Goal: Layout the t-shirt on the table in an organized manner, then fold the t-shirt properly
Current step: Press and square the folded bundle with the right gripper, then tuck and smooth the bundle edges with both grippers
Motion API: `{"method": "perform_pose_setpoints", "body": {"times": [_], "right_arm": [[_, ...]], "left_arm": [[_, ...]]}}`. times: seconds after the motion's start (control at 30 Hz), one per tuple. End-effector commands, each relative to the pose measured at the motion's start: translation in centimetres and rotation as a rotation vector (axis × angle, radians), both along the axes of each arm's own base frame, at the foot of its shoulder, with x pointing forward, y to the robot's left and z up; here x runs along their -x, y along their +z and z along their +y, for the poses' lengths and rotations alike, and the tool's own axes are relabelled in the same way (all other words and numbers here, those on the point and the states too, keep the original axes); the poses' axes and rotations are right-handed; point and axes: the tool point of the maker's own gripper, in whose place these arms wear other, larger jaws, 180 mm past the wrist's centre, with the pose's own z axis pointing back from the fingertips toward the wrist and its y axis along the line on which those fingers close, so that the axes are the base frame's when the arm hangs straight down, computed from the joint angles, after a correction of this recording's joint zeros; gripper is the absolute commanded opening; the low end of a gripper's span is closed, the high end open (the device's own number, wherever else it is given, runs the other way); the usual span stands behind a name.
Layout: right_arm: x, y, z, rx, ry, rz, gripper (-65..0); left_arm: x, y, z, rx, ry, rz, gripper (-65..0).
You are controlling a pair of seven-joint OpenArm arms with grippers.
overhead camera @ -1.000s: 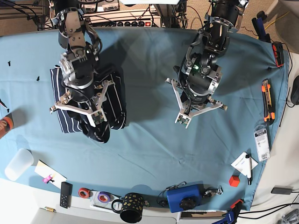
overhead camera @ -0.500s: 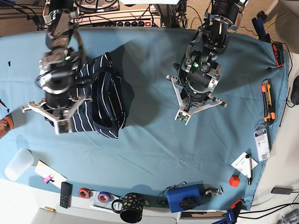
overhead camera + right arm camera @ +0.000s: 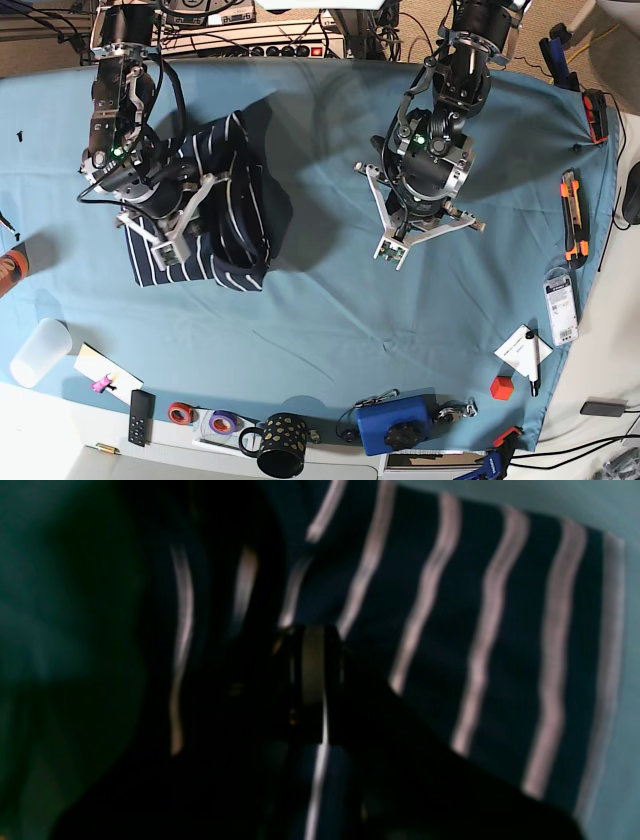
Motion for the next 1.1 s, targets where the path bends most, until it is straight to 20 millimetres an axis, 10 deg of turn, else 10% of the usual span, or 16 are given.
{"method": "perform_pose_setpoints", "body": {"times": [0.0, 0.23, 0.57, 0.73, 0.87, 1.07], "right_arm": [[-0.8, 1.3, 0.7, -0.029, 0.039, -0.055, -63.7], [-0.5, 4.3, 4.9, -0.171, 0.249, -0.141, -63.7], [-2.2, 2.3, 3.4, -0.166, 0.192, -0.1, -63.7], [-3.5, 6.0, 2.7, -0.176, 0.184, -0.189, -63.7], [-4.1, 9.9, -0.4, -0.14, 0.104, -0.302, -63.7], [-2.6, 9.1, -7.3, -0.097, -0.097, -0.259, -63.7]], "left_arm": [[-0.8, 1.3, -0.2, 0.011, -0.002, -0.05, -65.0], [-0.8, 1.3, -0.2, 0.012, -0.002, -0.051, -65.0], [-0.9, 1.4, -0.3, 0.015, -0.004, -0.058, -65.0], [-1.1, 1.6, -0.5, 0.021, -0.008, -0.071, -65.0], [-1.2, 2.2, -3.0, 0.142, -0.085, -0.089, -65.0], [-0.7, 6.6, -11.2, 0.452, -0.38, -0.17, -65.0]]}}
